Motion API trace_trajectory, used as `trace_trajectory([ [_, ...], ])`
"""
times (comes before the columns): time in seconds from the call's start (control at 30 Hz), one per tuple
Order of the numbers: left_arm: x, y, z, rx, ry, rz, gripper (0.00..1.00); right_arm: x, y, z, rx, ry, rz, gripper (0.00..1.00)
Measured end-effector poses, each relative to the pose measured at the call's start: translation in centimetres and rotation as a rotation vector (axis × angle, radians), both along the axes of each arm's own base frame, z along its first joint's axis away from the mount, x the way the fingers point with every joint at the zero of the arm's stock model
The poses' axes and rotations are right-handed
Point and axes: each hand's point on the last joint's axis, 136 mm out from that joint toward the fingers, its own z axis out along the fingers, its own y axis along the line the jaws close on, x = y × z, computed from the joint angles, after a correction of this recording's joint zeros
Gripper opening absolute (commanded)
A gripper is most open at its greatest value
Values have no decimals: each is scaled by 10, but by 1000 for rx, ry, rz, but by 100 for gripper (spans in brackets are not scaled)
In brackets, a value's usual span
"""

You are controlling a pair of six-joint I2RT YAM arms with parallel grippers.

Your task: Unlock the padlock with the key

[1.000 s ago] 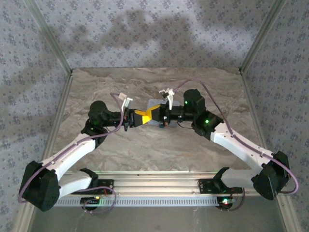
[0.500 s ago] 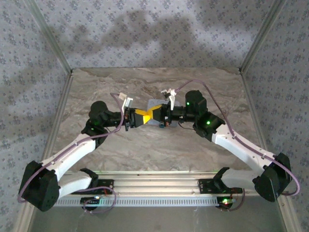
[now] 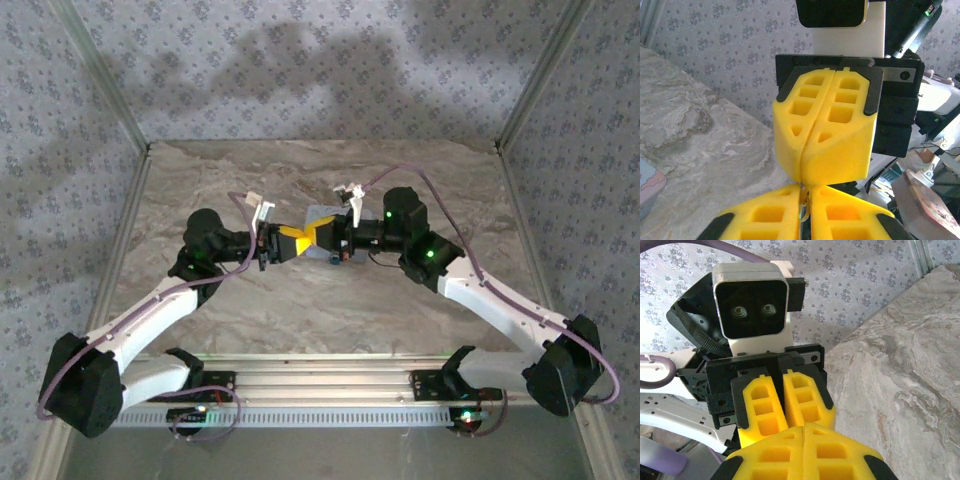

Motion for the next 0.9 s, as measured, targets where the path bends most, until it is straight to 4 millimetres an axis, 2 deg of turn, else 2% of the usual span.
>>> trace_trajectory([
  [0.07, -1, -1, 0, 0, 2, -4, 19, 0, 0, 0, 4, -2, 0, 0],
  [0.2, -1, -1, -1, 2, 5, -3, 1, 1, 1, 1, 9, -3, -1, 0],
  [0.23, 0, -1, -1, 2, 5, 1, 0, 1, 1, 1, 9, -4, -1, 0],
  [0.4, 1, -1, -2, 5, 2, 7, 6, 2, 0, 0, 8, -3, -5, 0],
  [0.47, 1, -1, -3, 8, 1, 8, 5, 2, -1, -1, 7, -1, -6, 0],
  [0.53, 2, -1, -4, 11, 1, 12, 0, 3, -1, -1, 7, -1, -7, 0],
  [0.77, 2, -1, -5, 16, -5, 16, 0, 3, -1, -3, 5, 4, -9, 0],
  [0.8, 3, -1, -5, 18, -7, 18, 0, 4, -1, -3, 4, 7, -13, 12],
  [0.83, 3, -1, -6, 21, -11, 21, 0, 5, -2, -4, 2, 16, -24, 20],
  [0.9, 5, -1, -11, 40, -11, 32, 0, 9, -4, -6, -5, 29, -52, 26],
])
